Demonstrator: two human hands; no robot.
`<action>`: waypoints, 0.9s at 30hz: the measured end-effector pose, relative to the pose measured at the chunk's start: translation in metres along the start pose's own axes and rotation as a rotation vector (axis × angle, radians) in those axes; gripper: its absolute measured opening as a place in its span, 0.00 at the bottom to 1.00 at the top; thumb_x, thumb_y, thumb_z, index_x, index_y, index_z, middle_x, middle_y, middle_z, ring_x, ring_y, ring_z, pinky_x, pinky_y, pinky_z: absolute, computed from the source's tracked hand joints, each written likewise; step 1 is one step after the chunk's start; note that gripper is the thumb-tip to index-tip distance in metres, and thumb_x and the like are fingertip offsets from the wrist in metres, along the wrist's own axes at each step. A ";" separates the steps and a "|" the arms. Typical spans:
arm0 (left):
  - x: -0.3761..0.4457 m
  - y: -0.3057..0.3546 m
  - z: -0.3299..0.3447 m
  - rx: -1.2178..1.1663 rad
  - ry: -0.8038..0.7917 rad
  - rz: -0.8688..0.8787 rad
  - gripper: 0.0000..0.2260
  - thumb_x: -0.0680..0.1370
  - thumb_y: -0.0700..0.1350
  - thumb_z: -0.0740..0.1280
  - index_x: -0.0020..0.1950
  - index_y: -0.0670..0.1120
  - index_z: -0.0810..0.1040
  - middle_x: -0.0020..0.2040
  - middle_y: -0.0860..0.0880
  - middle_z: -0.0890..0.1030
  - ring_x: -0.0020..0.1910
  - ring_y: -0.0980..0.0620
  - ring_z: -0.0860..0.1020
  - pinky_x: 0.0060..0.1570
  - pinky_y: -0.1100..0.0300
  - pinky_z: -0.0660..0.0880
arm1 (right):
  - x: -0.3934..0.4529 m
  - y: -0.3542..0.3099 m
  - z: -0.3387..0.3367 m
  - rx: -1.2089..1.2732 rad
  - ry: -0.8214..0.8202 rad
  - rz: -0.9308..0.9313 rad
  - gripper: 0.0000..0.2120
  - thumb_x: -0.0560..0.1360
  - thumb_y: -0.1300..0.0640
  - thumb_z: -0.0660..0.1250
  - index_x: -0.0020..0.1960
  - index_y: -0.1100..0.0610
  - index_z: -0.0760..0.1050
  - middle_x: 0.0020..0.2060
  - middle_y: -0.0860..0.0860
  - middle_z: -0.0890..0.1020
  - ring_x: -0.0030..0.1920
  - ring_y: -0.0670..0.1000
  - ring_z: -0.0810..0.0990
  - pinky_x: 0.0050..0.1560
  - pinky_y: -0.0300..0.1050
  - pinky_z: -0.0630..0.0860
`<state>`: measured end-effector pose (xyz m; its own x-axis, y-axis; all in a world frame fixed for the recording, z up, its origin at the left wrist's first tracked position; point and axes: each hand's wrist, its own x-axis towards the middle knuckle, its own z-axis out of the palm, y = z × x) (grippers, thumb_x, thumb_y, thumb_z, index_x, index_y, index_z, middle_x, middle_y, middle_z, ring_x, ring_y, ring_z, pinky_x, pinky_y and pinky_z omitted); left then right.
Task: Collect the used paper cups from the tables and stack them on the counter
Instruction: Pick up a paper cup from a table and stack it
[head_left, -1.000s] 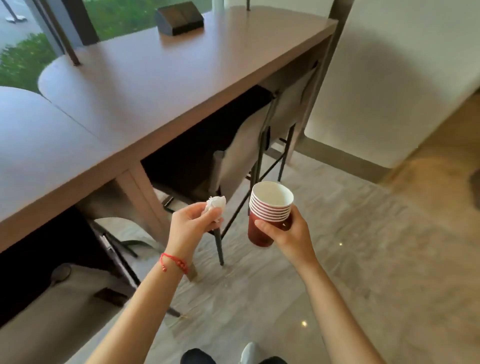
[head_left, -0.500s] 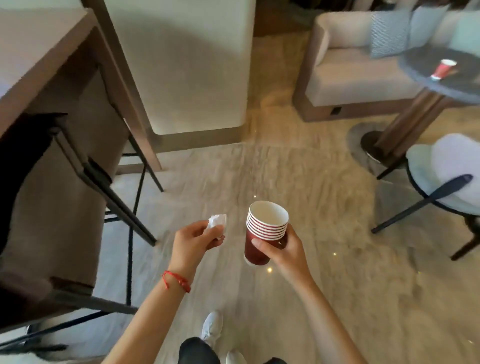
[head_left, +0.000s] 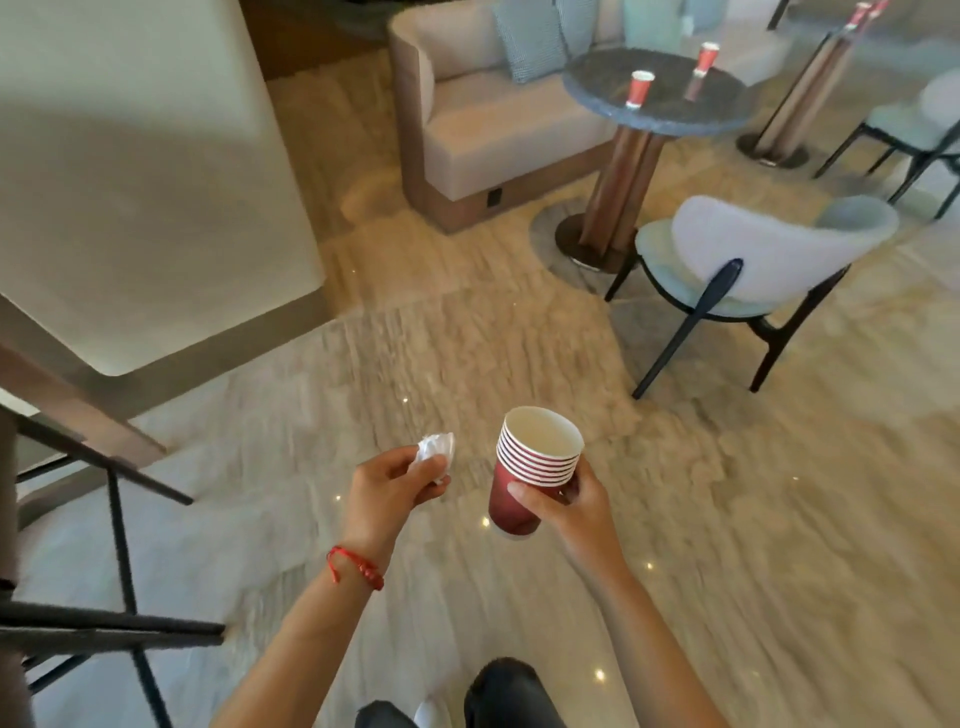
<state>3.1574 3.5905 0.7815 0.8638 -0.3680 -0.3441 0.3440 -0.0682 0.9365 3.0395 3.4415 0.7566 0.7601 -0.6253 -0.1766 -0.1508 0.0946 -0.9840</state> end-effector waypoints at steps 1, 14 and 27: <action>0.010 0.003 0.003 0.002 -0.015 -0.006 0.05 0.73 0.36 0.69 0.37 0.40 0.81 0.35 0.44 0.80 0.37 0.49 0.81 0.39 0.63 0.80 | 0.008 -0.001 -0.001 0.008 0.022 0.001 0.27 0.57 0.50 0.78 0.55 0.47 0.75 0.48 0.42 0.84 0.50 0.42 0.82 0.44 0.34 0.77; 0.196 0.067 0.108 0.051 -0.129 -0.023 0.03 0.73 0.37 0.69 0.40 0.40 0.82 0.38 0.42 0.81 0.36 0.51 0.83 0.37 0.66 0.78 | 0.208 -0.048 -0.042 0.040 0.139 -0.034 0.27 0.59 0.53 0.78 0.55 0.45 0.74 0.49 0.40 0.83 0.51 0.42 0.81 0.45 0.35 0.78; 0.411 0.169 0.207 0.008 -0.155 0.045 0.03 0.72 0.35 0.69 0.39 0.37 0.81 0.35 0.44 0.80 0.34 0.52 0.82 0.36 0.66 0.78 | 0.444 -0.116 -0.058 0.058 0.131 -0.077 0.31 0.56 0.50 0.79 0.57 0.47 0.74 0.50 0.41 0.83 0.51 0.42 0.81 0.45 0.33 0.77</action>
<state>3.4943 3.2358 0.8119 0.8111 -0.5094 -0.2876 0.3026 -0.0554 0.9515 3.3579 3.1080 0.7937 0.6788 -0.7275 -0.0999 -0.0558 0.0845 -0.9949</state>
